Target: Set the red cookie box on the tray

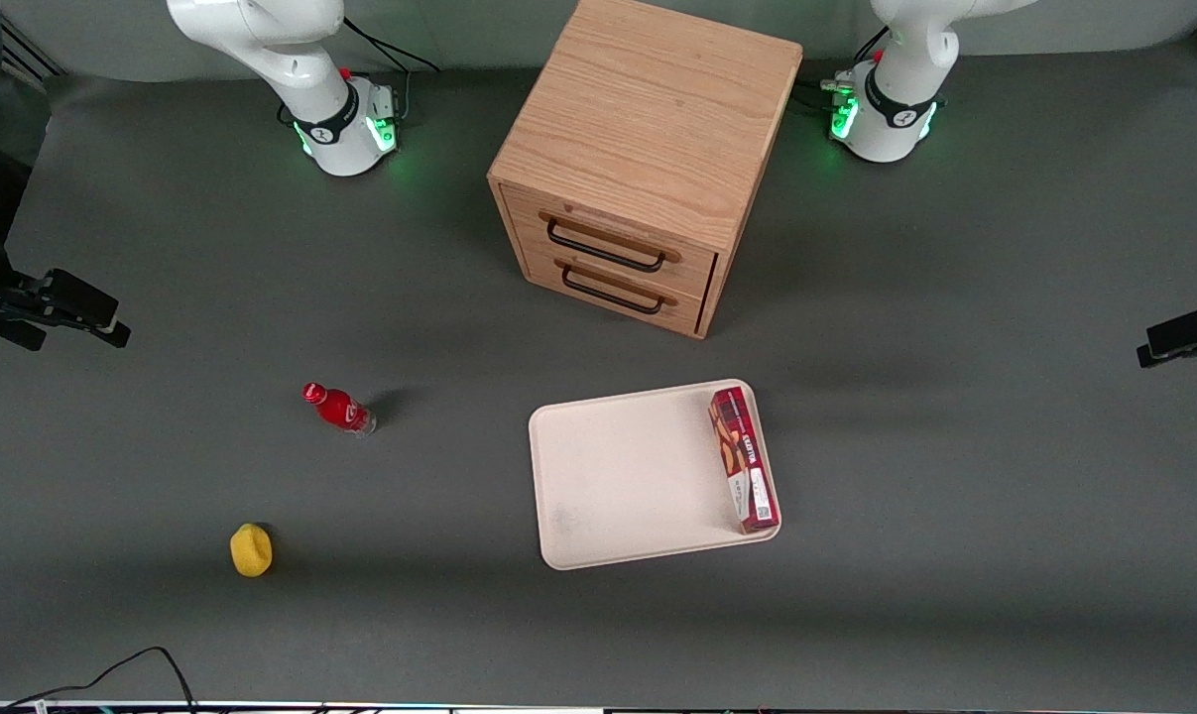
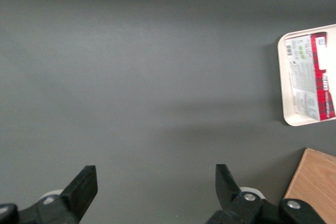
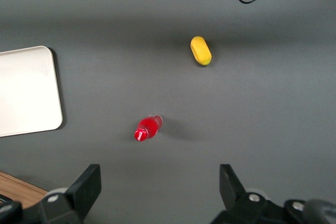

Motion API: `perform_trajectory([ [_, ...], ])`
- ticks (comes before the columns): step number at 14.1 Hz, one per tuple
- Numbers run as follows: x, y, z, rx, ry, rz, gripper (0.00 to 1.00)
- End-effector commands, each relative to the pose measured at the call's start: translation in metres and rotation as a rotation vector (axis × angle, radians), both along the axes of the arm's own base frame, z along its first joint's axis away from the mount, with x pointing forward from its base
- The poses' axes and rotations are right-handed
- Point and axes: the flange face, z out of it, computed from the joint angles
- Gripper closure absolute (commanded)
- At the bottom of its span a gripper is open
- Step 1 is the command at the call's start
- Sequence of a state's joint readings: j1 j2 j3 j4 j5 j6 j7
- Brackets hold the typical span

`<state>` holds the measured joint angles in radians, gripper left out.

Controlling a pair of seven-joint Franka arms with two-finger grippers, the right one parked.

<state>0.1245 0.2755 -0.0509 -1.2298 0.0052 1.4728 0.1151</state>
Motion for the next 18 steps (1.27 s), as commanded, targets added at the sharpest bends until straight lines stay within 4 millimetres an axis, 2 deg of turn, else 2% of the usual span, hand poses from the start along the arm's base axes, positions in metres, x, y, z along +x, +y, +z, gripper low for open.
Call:
perform_trajectory([
  [1, -0.018, -0.024, 0.025, -0.006, 0.016, 0.028, 0.0],
  [3, -0.027, -0.046, 0.039, 0.017, 0.002, 0.073, 0.0],
  [6, -0.045, -0.043, 0.061, 0.027, -0.004, 0.064, 0.0],
  [11, -0.05, -0.044, 0.067, 0.029, -0.009, 0.069, 0.0],
  [14, -0.065, -0.046, 0.084, 0.035, -0.018, 0.081, 0.0],
  [18, -0.069, -0.05, 0.083, 0.031, 0.011, 0.062, 0.0],
])
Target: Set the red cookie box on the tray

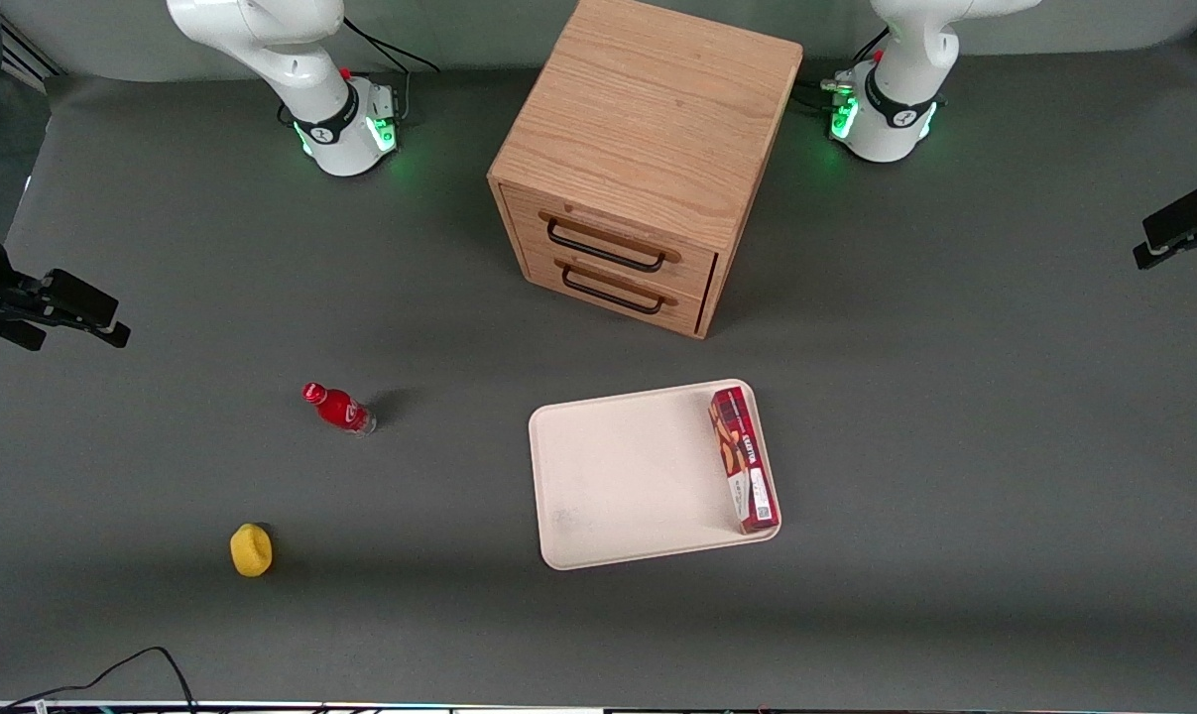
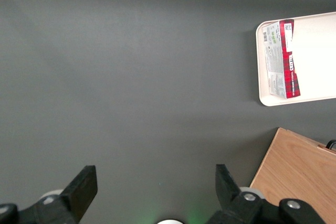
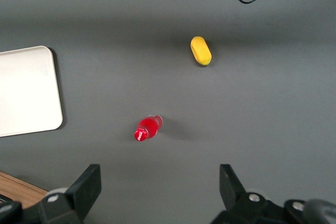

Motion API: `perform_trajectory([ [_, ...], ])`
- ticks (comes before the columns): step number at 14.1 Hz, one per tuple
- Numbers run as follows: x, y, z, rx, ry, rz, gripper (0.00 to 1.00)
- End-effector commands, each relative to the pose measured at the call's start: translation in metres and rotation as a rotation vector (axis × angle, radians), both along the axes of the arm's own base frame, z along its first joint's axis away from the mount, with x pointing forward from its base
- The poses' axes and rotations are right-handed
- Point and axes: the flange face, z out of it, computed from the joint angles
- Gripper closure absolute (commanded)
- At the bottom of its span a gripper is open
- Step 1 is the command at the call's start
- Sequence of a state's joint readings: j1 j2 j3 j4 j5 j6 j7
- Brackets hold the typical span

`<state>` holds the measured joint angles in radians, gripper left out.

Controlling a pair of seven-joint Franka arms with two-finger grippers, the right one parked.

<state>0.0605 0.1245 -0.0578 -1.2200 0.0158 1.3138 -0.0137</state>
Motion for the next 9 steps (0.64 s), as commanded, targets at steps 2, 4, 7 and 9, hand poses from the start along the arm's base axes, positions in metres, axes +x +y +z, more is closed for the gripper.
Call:
perform_trajectory([
  [2, -0.0056, -0.0023, 0.0016, 0.005, 0.017, 0.0, 0.0],
  [4, -0.0065, -0.0012, 0.0002, 0.001, 0.028, 0.002, 0.0],
  [7, -0.006, -0.0022, -0.0007, -0.001, 0.029, 0.0, 0.0],
  [9, -0.0056, -0.0037, -0.0017, 0.001, 0.032, -0.002, 0.0],
])
